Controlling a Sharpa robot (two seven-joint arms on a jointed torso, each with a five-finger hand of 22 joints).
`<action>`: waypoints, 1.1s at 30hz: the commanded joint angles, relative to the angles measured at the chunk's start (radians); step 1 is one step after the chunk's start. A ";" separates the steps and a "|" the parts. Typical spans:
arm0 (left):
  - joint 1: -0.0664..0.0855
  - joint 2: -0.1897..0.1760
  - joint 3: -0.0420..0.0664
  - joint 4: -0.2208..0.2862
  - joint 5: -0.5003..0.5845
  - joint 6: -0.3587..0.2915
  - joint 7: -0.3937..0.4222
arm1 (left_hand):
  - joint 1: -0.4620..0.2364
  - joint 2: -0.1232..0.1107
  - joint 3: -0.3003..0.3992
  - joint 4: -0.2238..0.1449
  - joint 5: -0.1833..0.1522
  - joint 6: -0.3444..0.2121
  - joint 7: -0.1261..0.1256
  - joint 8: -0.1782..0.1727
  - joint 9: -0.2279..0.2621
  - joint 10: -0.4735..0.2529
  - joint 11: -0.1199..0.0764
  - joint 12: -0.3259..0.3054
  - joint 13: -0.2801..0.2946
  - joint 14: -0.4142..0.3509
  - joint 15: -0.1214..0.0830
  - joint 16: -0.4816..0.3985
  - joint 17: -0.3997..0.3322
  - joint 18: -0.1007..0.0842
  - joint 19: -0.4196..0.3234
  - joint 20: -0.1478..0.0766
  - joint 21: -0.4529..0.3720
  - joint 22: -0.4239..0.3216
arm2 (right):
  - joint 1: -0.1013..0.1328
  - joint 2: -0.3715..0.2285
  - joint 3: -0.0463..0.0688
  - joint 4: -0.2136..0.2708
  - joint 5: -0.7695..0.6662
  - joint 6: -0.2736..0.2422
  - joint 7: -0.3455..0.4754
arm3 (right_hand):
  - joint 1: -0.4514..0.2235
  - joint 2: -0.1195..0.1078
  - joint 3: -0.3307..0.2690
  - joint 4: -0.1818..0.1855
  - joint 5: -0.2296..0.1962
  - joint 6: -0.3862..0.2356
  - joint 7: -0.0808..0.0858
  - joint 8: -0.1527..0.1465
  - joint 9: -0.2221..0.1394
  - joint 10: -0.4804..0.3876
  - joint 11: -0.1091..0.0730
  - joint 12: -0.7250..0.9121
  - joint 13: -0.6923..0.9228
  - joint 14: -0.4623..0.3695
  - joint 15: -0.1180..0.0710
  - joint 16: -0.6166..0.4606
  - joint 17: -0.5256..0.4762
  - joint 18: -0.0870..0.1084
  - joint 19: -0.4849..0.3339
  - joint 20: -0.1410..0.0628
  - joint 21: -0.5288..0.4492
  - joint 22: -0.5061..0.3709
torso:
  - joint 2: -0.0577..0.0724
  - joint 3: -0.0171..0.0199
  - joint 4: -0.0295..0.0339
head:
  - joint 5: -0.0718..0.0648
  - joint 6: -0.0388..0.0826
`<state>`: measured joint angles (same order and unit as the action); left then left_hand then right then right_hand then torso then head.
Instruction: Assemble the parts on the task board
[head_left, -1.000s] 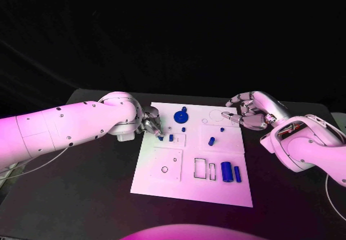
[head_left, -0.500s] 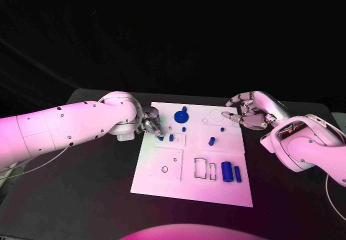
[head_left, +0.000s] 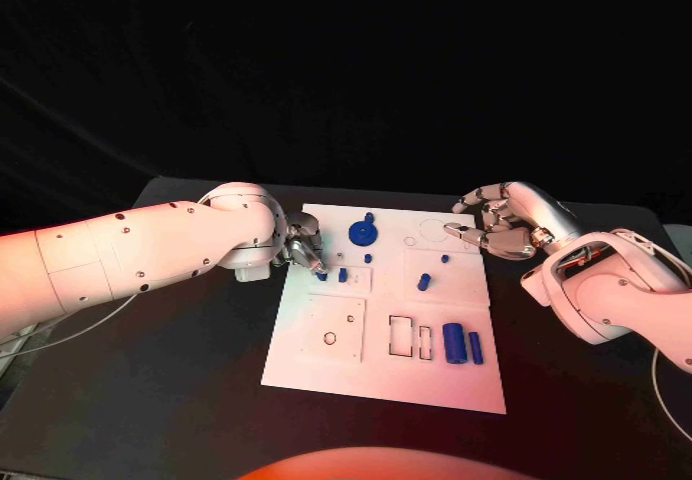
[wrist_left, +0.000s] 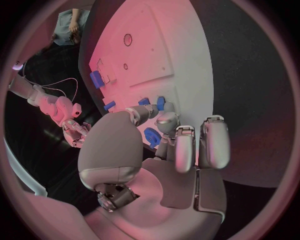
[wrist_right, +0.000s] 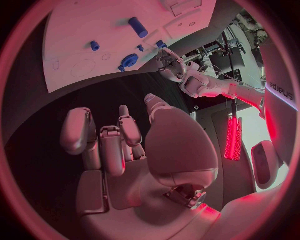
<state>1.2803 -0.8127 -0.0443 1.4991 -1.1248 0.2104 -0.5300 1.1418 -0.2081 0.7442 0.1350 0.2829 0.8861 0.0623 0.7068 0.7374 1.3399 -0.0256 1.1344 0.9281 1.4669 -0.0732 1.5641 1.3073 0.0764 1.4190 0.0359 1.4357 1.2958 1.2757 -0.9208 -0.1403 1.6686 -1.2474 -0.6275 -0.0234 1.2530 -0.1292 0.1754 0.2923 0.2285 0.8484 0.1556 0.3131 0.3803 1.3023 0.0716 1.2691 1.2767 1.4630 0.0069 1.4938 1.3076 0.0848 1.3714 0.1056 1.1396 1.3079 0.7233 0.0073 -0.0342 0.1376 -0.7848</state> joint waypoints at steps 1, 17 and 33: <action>-0.002 0.006 -0.001 0.003 0.010 0.024 0.005 | -0.020 -0.005 0.137 -0.148 0.012 0.023 -0.015 0.007 0.003 0.017 -0.002 0.022 0.032 0.104 -0.007 0.007 0.264 -0.014 0.005 -0.004 0.003 0.001 | -0.001 0.000 0.000 0.001 -0.003 0.009 0.007 | 0.003 0.009 0.005 -0.002 0.004 -0.006 0.000 0.007 -0.001 -0.006 0.002 -0.006 -0.001 0.063 -0.007 -0.004 0.102 0.008 -0.008 0.000 -0.003 0.014 | 0.000 0.0005 -0.0004 | -0.001 0.000; -0.003 0.023 -0.004 -0.012 0.009 0.016 0.006 | -0.053 -0.001 0.074 -0.104 0.004 0.039 -0.032 0.006 0.017 0.027 -0.014 0.038 0.058 0.104 -0.018 0.007 0.264 -0.014 0.004 -0.013 0.001 0.000 | -0.001 -0.002 0.000 0.003 -0.003 0.008 0.006 | 0.003 0.009 0.005 -0.001 0.003 -0.006 -0.001 0.007 -0.001 -0.007 0.001 -0.007 -0.002 0.063 -0.007 -0.005 0.100 0.009 -0.009 0.000 -0.007 0.012 | 0.001 -0.0004 -0.0008 | -0.007 -0.003; -0.003 0.026 -0.005 -0.024 0.008 0.032 0.003 | -0.084 0.003 -0.003 -0.051 -0.008 0.050 -0.038 -0.003 0.025 0.021 -0.018 0.035 0.059 0.104 -0.022 0.007 0.264 -0.015 0.006 -0.018 0.001 0.002 | -0.001 -0.004 0.000 0.005 -0.004 0.007 0.005 | 0.002 0.008 0.005 -0.001 0.003 -0.006 -0.001 0.007 -0.001 -0.007 0.001 -0.007 -0.003 0.063 -0.007 -0.005 0.100 0.009 -0.009 0.000 -0.008 0.011 | 0.000 -0.0004 0.0004 | -0.009 -0.005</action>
<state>1.2804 -0.7907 -0.0477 1.4732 -1.1238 0.2141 -0.5348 1.0652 -0.2058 0.7467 0.0823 0.2785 0.9174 0.0463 0.7069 0.7603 1.3661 -0.0391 1.1687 0.9866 1.4670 -0.0877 1.5673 1.3073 0.0762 1.4220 0.0249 1.4357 1.2979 1.2756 -0.9242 -0.1403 1.6714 -1.2474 -0.6277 -0.0233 1.2530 -0.1292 0.1754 0.2923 0.2285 0.8484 0.1556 0.3172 0.3803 1.3023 0.0716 1.2653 1.2755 1.4636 0.0063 1.4938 1.3074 0.0847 1.3715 0.1056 1.1354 1.3075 0.7237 0.0069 -0.0339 0.1293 -0.7901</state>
